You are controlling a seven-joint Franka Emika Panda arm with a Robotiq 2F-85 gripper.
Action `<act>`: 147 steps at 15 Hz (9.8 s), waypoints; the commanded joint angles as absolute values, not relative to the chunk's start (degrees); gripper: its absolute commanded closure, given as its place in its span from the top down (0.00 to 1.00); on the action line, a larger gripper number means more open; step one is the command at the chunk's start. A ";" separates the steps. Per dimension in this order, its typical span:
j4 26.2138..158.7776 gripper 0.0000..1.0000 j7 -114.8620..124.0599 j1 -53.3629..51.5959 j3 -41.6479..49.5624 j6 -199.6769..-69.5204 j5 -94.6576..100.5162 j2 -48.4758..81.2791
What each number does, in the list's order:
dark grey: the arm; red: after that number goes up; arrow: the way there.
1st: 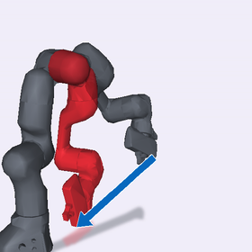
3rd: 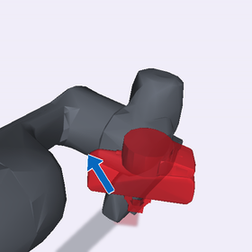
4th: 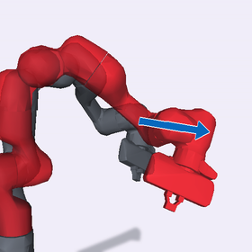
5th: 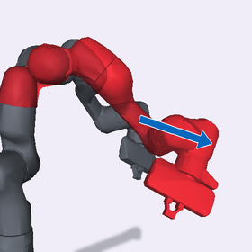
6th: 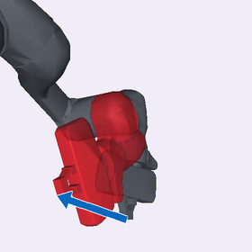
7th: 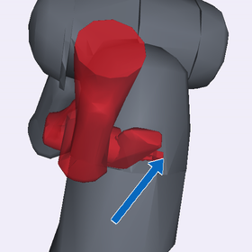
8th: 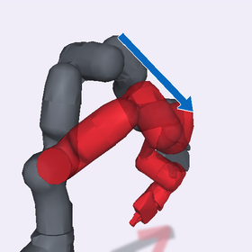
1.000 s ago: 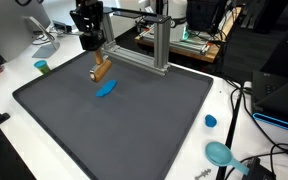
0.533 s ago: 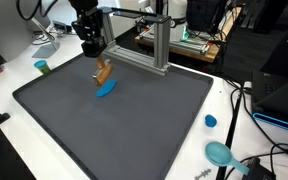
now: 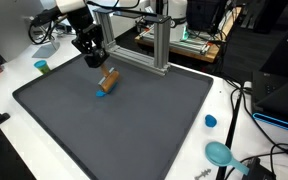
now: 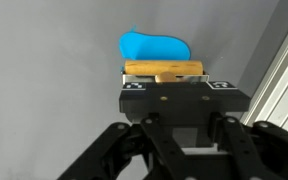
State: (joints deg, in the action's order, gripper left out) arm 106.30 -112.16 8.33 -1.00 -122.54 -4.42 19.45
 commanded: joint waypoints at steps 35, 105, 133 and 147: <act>104.63 0.22 -113.03 12.42 -0.17 -124.03 -8.30 21.36; 111.10 0.22 -110.10 9.19 -2.04 -123.70 -13.56 14.67; 106.73 0.22 -85.18 7.16 1.58 -127.61 2.58 24.91; 107.76 0.22 -80.55 7.22 2.08 -127.48 6.99 25.03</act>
